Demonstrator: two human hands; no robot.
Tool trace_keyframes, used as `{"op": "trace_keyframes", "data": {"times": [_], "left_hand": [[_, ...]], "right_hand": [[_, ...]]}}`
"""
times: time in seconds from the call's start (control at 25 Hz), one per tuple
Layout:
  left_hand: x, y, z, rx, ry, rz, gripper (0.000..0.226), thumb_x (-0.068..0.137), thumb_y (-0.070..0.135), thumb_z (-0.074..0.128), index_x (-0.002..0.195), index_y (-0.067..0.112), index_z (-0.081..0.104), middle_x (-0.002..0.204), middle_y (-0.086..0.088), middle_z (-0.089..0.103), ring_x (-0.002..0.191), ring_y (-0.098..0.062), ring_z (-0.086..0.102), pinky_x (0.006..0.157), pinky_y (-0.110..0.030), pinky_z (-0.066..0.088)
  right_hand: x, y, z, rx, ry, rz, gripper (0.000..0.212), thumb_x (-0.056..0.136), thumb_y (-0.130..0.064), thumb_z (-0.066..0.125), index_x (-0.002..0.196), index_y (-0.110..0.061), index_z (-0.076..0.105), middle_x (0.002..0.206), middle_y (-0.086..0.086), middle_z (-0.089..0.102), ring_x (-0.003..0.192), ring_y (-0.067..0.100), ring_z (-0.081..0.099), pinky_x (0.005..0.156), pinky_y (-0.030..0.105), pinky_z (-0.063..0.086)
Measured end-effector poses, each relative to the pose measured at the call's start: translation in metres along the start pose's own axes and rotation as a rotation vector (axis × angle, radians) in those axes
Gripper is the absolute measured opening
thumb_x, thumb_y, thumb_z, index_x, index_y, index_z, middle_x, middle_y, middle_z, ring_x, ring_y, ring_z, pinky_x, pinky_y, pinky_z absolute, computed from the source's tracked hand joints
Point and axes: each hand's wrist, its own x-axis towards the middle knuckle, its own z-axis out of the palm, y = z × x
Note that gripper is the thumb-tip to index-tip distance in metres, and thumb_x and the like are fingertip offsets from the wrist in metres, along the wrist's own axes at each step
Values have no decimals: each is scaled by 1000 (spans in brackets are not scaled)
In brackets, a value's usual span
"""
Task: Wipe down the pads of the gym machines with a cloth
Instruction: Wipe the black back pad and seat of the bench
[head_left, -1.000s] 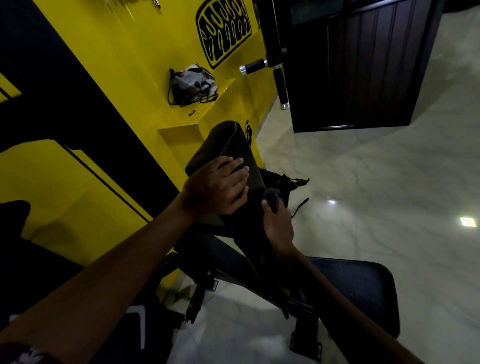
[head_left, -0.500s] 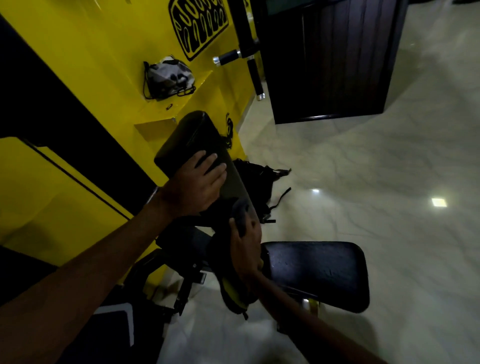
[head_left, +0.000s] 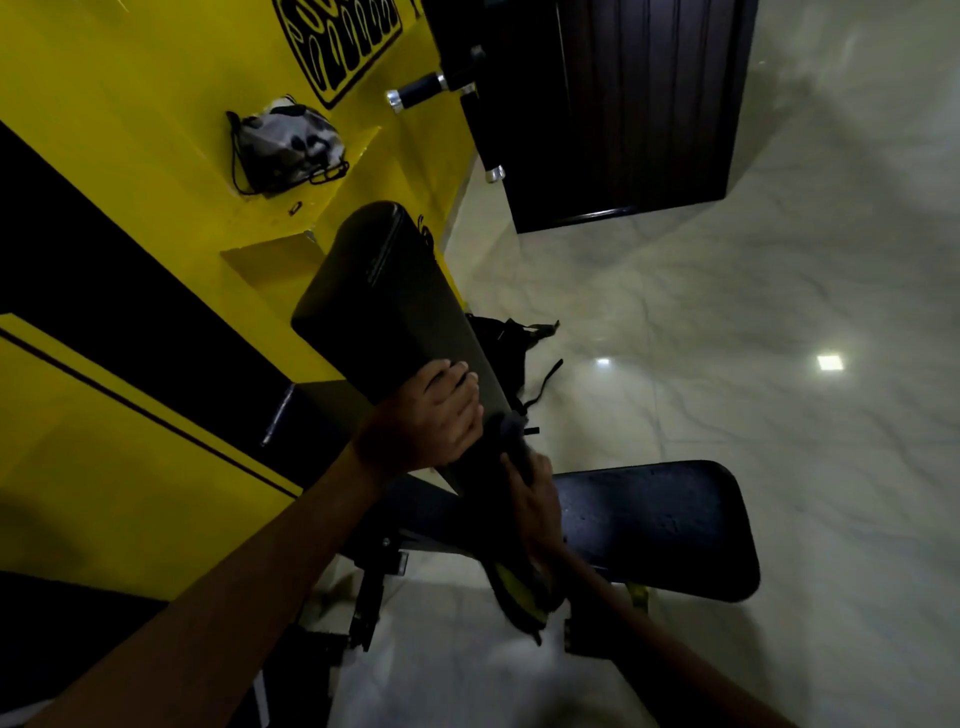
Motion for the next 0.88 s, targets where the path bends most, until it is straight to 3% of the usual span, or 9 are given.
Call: {"op": "trace_keyframes", "data": {"times": [0.16, 0.24, 0.32, 0.44, 0.52, 0.6, 0.72, 0.8, 0.88], "left_hand": [[-3, -1, 8, -6, 47, 21, 22, 81, 20, 60, 72, 6, 74, 85, -11, 73, 81, -25, 70, 88, -36, 41], [-4, 0, 7, -1, 46, 15, 22, 82, 21, 60, 73, 6, 74, 84, -11, 73, 81, -25, 70, 88, -36, 40], [-4, 2, 6, -8, 38, 10, 21, 82, 20, 60, 71, 8, 73, 85, -11, 73, 81, -25, 70, 88, -36, 40], [-1, 2, 5, 2, 13, -24, 23, 83, 21, 57, 75, 8, 75, 87, -8, 74, 82, -23, 70, 89, -35, 39], [0, 0, 3, 8, 8, -40, 26, 84, 24, 56, 88, 9, 76, 91, -5, 74, 84, -20, 70, 90, -34, 39], [-1, 0, 3, 13, -6, -28, 28, 85, 28, 56, 94, 10, 76, 93, -3, 74, 85, -18, 70, 91, -34, 39], [1, 1, 1, 18, -28, -39, 27, 84, 28, 57, 85, 10, 76, 92, -3, 74, 85, -19, 70, 90, -34, 40], [1, 1, 1, 16, -37, -54, 25, 82, 27, 58, 81, 9, 76, 92, -3, 74, 86, -18, 70, 89, -33, 40], [2, 2, 0, 12, -52, -58, 25, 81, 27, 59, 81, 9, 76, 91, -3, 74, 86, -18, 70, 88, -32, 40]], "right_hand": [[50, -28, -5, -111, -6, -161, 38, 85, -50, 43, 96, -15, 55, 87, 8, 61, 76, 25, 59, 59, 28, 46], [54, -27, 0, -135, 2, -282, 35, 85, -55, 42, 97, -25, 51, 95, 11, 58, 82, 28, 57, 68, 41, 50], [52, -12, 4, -126, 13, -302, 34, 84, -59, 42, 104, -31, 48, 107, 6, 56, 94, 24, 55, 80, 43, 49], [57, 12, 8, -56, 70, -152, 64, 78, -75, 39, 110, -22, 55, 113, 8, 58, 99, 22, 57, 85, 48, 50], [61, 13, 7, -68, 71, -71, 79, 74, -81, 36, 116, -18, 55, 114, 13, 59, 98, 26, 59, 85, 49, 50], [57, 3, 10, -61, 87, -192, 72, 79, -75, 36, 116, -16, 55, 112, 9, 57, 97, 23, 57, 84, 44, 49], [53, -3, 8, -103, 87, -329, 60, 83, -60, 36, 118, -14, 54, 113, 3, 52, 98, 15, 51, 83, 31, 43], [63, 19, 6, -102, 84, -251, 61, 82, -63, 37, 120, -18, 52, 116, 1, 52, 100, 15, 52, 87, 34, 45], [75, 43, 3, -17, 97, -45, 55, 82, -66, 41, 115, -25, 55, 114, 3, 59, 102, 20, 57, 90, 44, 48]]}}
